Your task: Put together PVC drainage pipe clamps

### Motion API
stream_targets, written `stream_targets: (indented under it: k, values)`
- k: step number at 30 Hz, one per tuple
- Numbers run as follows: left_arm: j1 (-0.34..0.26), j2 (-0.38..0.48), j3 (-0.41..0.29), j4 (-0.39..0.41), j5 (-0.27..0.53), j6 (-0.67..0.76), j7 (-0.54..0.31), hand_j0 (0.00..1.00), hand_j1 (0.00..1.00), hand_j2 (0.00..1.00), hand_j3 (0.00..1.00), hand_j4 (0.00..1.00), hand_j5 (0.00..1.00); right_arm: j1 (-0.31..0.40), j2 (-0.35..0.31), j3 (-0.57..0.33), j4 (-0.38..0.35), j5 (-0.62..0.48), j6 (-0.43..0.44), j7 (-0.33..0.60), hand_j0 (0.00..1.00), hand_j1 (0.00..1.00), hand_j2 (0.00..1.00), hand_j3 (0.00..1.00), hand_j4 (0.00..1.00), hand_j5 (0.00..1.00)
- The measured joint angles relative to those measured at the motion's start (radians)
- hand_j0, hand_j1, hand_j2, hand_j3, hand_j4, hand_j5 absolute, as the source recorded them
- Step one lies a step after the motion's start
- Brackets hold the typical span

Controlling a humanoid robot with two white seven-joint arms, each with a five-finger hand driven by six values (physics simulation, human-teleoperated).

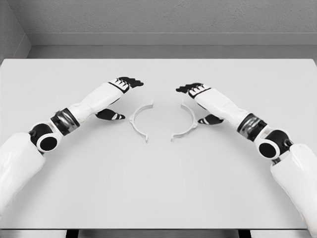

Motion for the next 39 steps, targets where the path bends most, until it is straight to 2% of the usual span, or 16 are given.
stream_targets:
  k: [11, 25, 32, 39]
  values:
    - [0.002, -0.013, -0.003, -0.002, -0.016, 0.0, 0.0, 1.0, 1.0, 1.0, 1.0, 1.0, 1.0, -0.028, 0.025, 0.028, 0.012, 0.003, 0.012, 0.0, 1.0, 1.0, 1.0, 1.0, 1.0, 1.0]
    - [0.002, -0.022, -0.003, -0.003, -0.024, 0.0, 0.0, 1.0, 1.0, 1.0, 1.0, 1.0, 1.0, -0.155, 0.098, 0.036, 0.153, 0.024, 0.016, -0.001, 1.0, 1.0, 1.0, 1.0, 1.0, 1.0]
    - [-0.003, -0.014, 0.007, 0.0, -0.02, 0.0, 0.0, 1.0, 1.0, 1.0, 1.0, 1.0, 1.0, -0.166, 0.135, 0.038, 0.214, 0.045, 0.015, -0.002, 1.0, 1.0, 1.0, 1.0, 1.0, 1.0]
    - [-0.02, 0.001, 0.023, 0.02, -0.015, 0.0, 0.0, 1.0, 1.0, 1.0, 1.0, 1.0, 1.0, -0.167, 0.164, 0.039, 0.225, 0.056, 0.015, 0.0, 1.0, 1.0, 1.0, 1.0, 1.0, 1.0]
